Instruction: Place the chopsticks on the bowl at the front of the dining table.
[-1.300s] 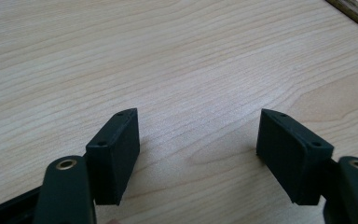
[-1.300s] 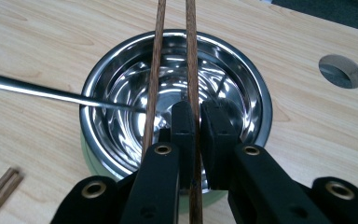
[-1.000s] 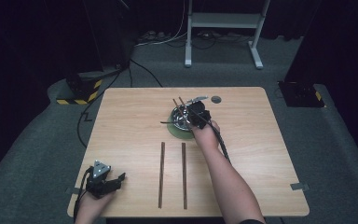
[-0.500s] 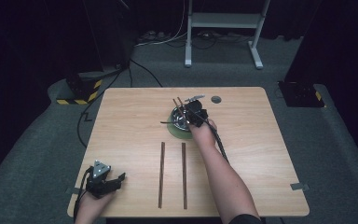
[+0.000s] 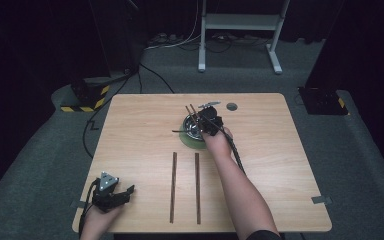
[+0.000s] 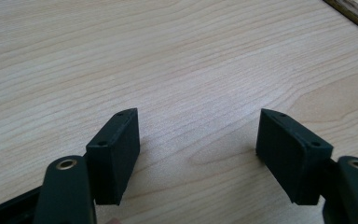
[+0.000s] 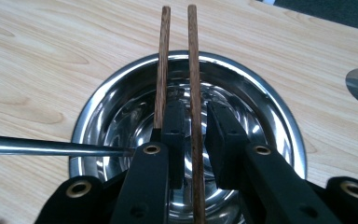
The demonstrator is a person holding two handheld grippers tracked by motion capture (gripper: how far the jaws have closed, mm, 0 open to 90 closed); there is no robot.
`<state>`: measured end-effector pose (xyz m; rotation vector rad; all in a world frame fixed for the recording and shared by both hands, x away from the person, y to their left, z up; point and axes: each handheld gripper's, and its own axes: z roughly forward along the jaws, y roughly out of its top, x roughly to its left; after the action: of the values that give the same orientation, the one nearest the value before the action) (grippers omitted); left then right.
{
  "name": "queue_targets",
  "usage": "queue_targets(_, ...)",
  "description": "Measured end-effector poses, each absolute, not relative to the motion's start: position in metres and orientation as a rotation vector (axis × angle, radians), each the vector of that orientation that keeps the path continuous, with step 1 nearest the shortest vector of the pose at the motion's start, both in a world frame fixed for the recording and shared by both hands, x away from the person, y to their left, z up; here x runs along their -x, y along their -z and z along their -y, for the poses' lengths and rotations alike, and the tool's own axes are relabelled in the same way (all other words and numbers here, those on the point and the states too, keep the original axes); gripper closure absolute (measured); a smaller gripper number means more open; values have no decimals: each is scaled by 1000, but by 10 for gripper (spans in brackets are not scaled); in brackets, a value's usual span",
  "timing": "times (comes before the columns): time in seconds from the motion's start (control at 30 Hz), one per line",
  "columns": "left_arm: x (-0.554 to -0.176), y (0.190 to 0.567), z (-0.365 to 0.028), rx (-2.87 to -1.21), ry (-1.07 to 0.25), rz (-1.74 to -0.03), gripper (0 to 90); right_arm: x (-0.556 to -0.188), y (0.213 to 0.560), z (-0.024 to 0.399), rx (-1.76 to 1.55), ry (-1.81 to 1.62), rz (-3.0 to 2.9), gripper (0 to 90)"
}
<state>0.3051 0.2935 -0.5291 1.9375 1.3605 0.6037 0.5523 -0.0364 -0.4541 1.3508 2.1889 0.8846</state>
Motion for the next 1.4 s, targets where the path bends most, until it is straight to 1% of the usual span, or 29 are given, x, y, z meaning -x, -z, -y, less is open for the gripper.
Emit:
queue_targets(0.07,-305,529,-294,-1953,-610,-1354,302,-547,442,44,-1348,-909,-2168,748)
queue_targets(0.2,-305,529,-293,-1949,-607,-1358,303,-537,432,54,-1318,-925,-2174,723)
queue_targets(0.37,-305,529,-293,-1948,-611,-1359,302,-510,428,72,-1263,-956,-2173,695)
queue_targets(0.47,-305,529,-293,-1948,-615,-1360,303,-489,434,91,-1240,-993,-2167,695)
queue_targets(0.5,-305,529,-292,-1947,-617,-1364,303,-489,434,91,-1240,-993,-2167,695)
queue_targets(0.67,-304,529,-289,-1924,-625,-1380,302,-461,451,118,-1192,-1042,-2152,718)
queue_targets(0.87,-302,529,-287,-1941,-652,-1370,309,-450,467,133,-1177,-1094,-2157,703)
queue_targets(0.9,-302,527,-285,-1932,-633,-1404,332,-449,470,134,-1177,-1093,-2144,703)
queue_targets(0.93,-303,527,-282,-1922,-611,-1417,332,-449,476,138,-1177,-1099,-2142,689)
queue_targets(0.97,-304,526,-278,-1945,-617,-1407,332,-449,476,138,-1177,-1099,-2142,689)
queue_targets(1.0,-305,524,-273,-1955,-597,-1416,352,-449,479,139,-1188,-1110,-2134,680)
queue_targets(1.1,-313,516,-260,-1975,-546,-1451,347,-446,487,144,-1211,-1137,-2096,653)
queue_targets(1.17,-317,507,-250,-1960,-546,-1421,358,-445,492,148,-1218,-1155,-2079,654)
queue_targets(1.27,-329,490,-233,-1912,-481,-1403,357,-446,491,152,-1231,-1182,-2063,656)
queue_targets(1.4,-341,474,-212,-1899,-461,-1342,348,-440,492,154,-1214,-1219,-2065,642)
